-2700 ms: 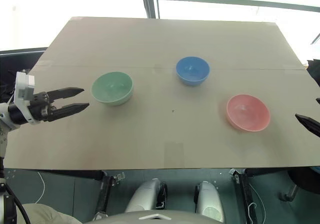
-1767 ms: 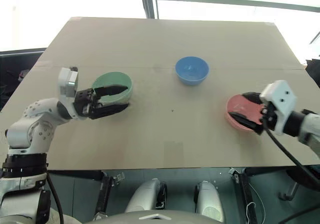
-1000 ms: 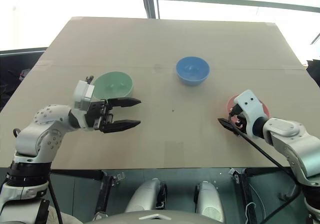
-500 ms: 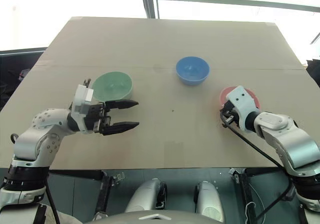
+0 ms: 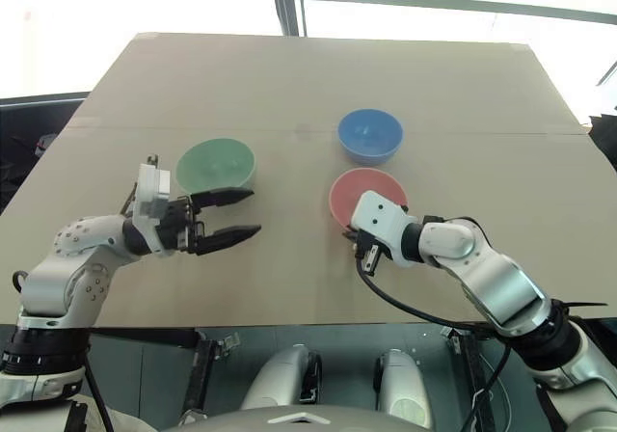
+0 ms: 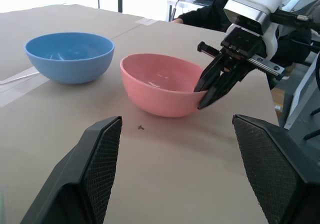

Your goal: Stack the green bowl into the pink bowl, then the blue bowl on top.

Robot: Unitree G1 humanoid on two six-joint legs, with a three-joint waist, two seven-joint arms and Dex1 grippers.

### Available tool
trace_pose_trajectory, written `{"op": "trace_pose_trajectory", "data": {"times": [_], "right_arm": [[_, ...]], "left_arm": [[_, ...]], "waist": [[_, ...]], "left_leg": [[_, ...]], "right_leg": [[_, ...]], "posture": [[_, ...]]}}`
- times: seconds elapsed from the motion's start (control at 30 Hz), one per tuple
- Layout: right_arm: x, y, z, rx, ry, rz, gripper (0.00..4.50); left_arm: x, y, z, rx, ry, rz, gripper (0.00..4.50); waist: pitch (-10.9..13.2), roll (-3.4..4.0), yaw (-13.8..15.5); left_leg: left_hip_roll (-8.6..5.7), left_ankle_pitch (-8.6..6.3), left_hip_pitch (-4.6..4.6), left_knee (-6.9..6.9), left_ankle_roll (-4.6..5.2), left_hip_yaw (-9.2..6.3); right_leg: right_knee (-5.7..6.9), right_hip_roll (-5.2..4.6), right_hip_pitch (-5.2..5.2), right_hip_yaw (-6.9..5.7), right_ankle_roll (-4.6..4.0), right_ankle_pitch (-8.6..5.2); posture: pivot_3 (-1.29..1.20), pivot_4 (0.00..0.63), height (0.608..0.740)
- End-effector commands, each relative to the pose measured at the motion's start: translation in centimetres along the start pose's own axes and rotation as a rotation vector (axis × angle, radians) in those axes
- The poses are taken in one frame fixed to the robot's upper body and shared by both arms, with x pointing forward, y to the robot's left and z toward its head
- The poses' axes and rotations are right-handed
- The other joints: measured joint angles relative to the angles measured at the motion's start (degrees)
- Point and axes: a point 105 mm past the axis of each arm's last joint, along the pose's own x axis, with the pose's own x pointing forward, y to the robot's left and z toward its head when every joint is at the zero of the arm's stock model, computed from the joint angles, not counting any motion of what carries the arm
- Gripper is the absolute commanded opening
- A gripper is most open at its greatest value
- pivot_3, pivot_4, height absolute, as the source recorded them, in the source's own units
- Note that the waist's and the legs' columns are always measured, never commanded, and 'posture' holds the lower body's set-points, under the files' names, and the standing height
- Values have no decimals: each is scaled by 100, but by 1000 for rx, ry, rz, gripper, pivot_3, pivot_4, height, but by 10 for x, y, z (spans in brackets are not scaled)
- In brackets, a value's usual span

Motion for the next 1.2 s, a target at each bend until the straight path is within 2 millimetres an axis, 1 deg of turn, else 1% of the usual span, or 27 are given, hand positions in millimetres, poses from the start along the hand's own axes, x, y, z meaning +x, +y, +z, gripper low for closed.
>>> {"op": "trace_pose_trajectory", "data": {"times": [0.03, 0.07, 0.1, 0.17, 0.2, 0.27, 0.33, 0.43, 0.53, 0.6, 0.67, 0.77, 0.83, 0.93, 1.0, 1.07, 1.1, 1.2], "right_arm": [[0, -9, 1, 7, -7, -18, 1495], [0, -13, 3, 12, -22, -39, 1880], [-1, -18, 7, 26, -44, -67, 2470], [-6, -23, 16, 70, -109, -90, 2791], [-14, -23, 26, 102, -177, -76, 3259], [-27, -23, 41, 112, -273, -55, 3259], [-36, -24, 47, 104, -310, -53, 3259], [-41, -26, 51, 90, -333, -66, 3259], [-43, -31, 53, 89, -345, -94, 3259], [-45, -35, 56, 90, -363, -113, 3259], [-50, -38, 61, 83, -388, -130, 3259], [-56, -41, 63, 74, -408, -147, 3259], [-61, -45, 62, 69, -406, -164, 3259], [-65, -49, 58, 67, -397, -187, 3259], [-66, -50, 58, 68, -397, -196, 3259], [-65, -50, 57, 68, -397, -198, 3259], [-64, -50, 57, 68, -398, -199, 3259], [-63, -50, 57, 66, -399, -194, 3259]], "left_arm": [[-8, 13, 5, 72, 26, 150, 3731], [-8, 15, 5, 91, 35, 182, 3731], [-9, 19, 5, 104, 46, 225, 3731], [-11, 33, 3, 167, 95, 352, 3731], [-11, 37, 6, 214, 107, 385, 3731], [-9, 42, 10, 238, 116, 419, 3731], [-8, 49, 13, 263, 152, 460, 3731], [-11, 68, 6, 358, 352, 561, 3731], [-7, 73, -7, 418, 543, 521, 3731], [-3, 67, -17, 458, 648, 424, 3731], [2, 59, -20, 421, 660, 350, 3731], [6, 50, -15, 382, 613, 298, 3731], [2, 57, -3, 349, 577, 345, 3731], [-5, 72, 18, 357, 513, 415, 3731], [-7, 75, 26, 343, 485, 427, 3731], [-9, 70, 27, 314, 486, 386, 3731], [-9, 64, 25, 300, 495, 346, 3731], [-10, 53, 23, 319, 519, 287, 3731]], "waist": [[0, 0, -1], [0, 0, 0], [0, 0, 1], [0, -1, 14], [0, -1, 15], [3, -2, 33], [2, -2, 30], [1, -3, 9], [2, -2, 6], [3, -2, 5], [5, 2, 5], [6, 0, 6], [6, 0, 13], [8, -4, 18], [8, -4, 12], [8, -3, 4], [8, -3, 0], [9, -3, -18]], "left_leg": [[2, 0, 0, 0, 0, 0], [2, 0, 0, -1, 0, 0], [2, 0, -3, -1, 0, 1], [1, 0, -5, -2, 0, 0], [-2, 0, -5, -2, 0, -1], [-3, 0, -7, -2, 0, -3], [-3, 0, -10, -2, 0, -7], [-3, 0, -7, -2, 0, -6], [-18, 0, -4, -3, -1, -1], [-27, 0, -3, -5, 0, 0], [-29, 0, -5, -14, 0, 3], [-26, 0, -13, -18, -1, 3], [-19, 0, -15, -19, -1, 3], [-8, 0, -15, -14, -1, 1], [-8, 0, -13, -9, -1, 1], [-8, 0, -10, -9, -1, 3], [-8, 0, -9, -10, -1, 4], [-6, 0, -10, -16, -1, 7]], "right_leg": [[1, 1, 0, 0, 0, 0], [0, 1, 0, 0, 0, 0], [0, 1, -1, 0, 0, 0], [-3, 0, -2, -1, 0, 0], [-2, -2, 0, -2, 0, 0], [-3, -2, 0, -4, 0, 0], [-3, -3, 0, -8, 0, 1], [-2, -1, 1, -8, 0, 1], [3, 3, 0, -4, 0, 0], [2, 2, -1, -2, 0, 0], [1, 1, -4, 0, 0, 0], [1, 0, -11, 0, 1, 0], [1, 0, -13, -1, 1, 0], [-1, 0, -12, -2, 1, 0], [-1, 0, -11, -2, 1, 0], [0, 0, -10, 0, 2, 0], [0, 0, -10, 1, 1, 0], [1, 1, -12, 3, 1, 0]], "posture": [[0, 150, 740], [0, 150, 740], [0, 150, 740], [0, 150, 740], [0, 150, 740], [0, 150, 740], [0, 150, 740], [0, 150, 740], [0, 150, 740], [0, 150, 740], [0, 150, 740], [0, 150, 740], [0, 150, 740], [0, 150, 740], [0, 150, 740], [0, 150, 740], [0, 150, 740], [0, 150, 740]]}}
